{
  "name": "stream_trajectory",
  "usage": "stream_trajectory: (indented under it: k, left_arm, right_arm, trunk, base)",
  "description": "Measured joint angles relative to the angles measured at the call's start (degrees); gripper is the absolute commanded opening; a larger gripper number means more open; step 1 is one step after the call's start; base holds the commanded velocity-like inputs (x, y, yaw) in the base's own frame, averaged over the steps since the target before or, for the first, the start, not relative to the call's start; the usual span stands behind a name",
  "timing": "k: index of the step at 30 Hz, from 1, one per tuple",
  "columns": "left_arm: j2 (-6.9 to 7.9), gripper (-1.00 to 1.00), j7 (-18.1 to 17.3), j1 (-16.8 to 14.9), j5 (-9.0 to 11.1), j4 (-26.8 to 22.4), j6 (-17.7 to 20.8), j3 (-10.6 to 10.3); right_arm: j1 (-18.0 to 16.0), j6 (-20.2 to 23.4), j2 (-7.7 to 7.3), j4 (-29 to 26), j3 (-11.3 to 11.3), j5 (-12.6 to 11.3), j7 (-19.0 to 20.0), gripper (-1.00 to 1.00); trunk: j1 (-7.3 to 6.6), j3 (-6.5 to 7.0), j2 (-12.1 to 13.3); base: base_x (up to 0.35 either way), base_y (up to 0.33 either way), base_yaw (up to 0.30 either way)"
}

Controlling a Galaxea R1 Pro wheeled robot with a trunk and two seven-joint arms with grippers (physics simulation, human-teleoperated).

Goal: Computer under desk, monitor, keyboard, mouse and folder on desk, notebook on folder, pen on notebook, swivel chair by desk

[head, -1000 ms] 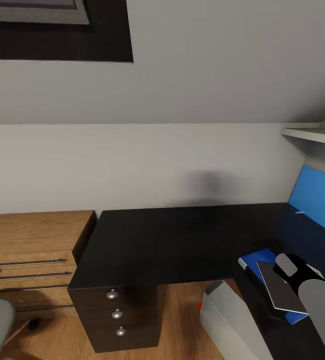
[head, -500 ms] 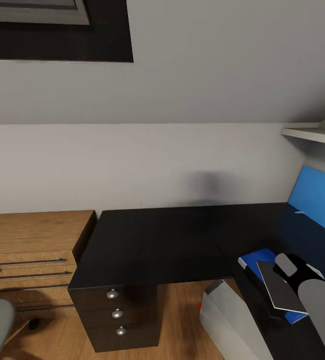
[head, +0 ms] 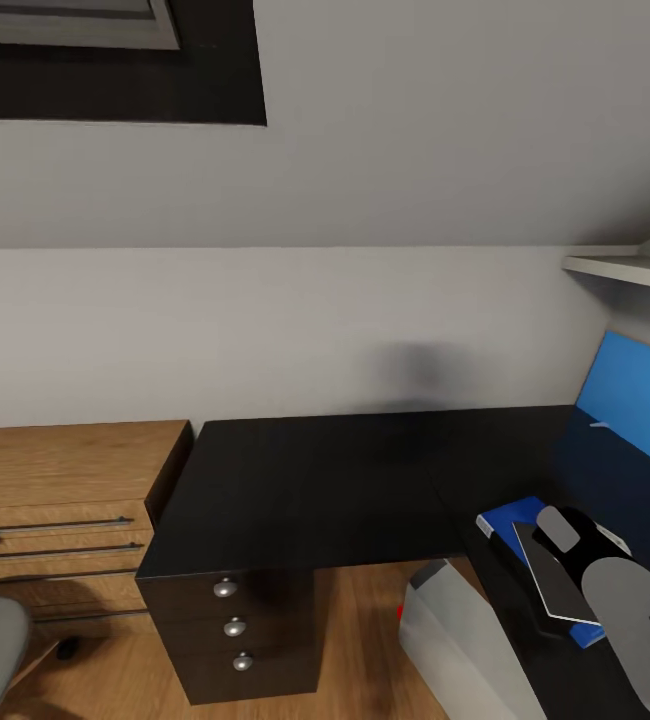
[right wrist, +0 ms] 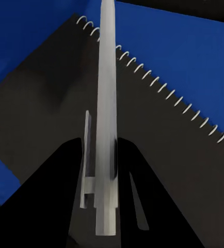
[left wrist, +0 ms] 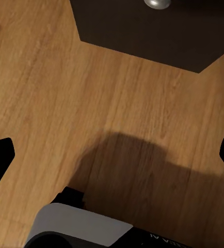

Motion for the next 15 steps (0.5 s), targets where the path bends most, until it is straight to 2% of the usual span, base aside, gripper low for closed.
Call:
stream_trajectory:
  k: [12, 13, 15]
  left_arm:
    - [0.0, 1.0, 0.0, 0.0, 0.07, 0.0, 0.0, -0.02]
    - [0.0, 1.0, 0.0, 0.0, 0.07, 0.0, 0.0, -0.02]
    - [0.0, 1.0, 0.0, 0.0, 0.08, 0.0, 0.0, -0.02]
  right_arm:
    - [-0.01, -0.19, 0.04, -0.04, 0.06, 0.02, 0.0, -1.0]
    - [0.0, -0.19, 0.04, -0.04, 0.06, 0.02, 0.0, 1.0]
    - [-0.01, -0.21, 0.05, -0.04, 0.06, 0.02, 0.01, 1.0]
  trunk:
    - [0.0, 0.0, 0.0]
    - [0.0, 0.0, 0.0]
    - [0.0, 0.0, 0.0]
  base:
    - [0.0, 0.0, 0.0]
    - [0.0, 0.0, 0.0]
    - [0.0, 0.0, 0.0]
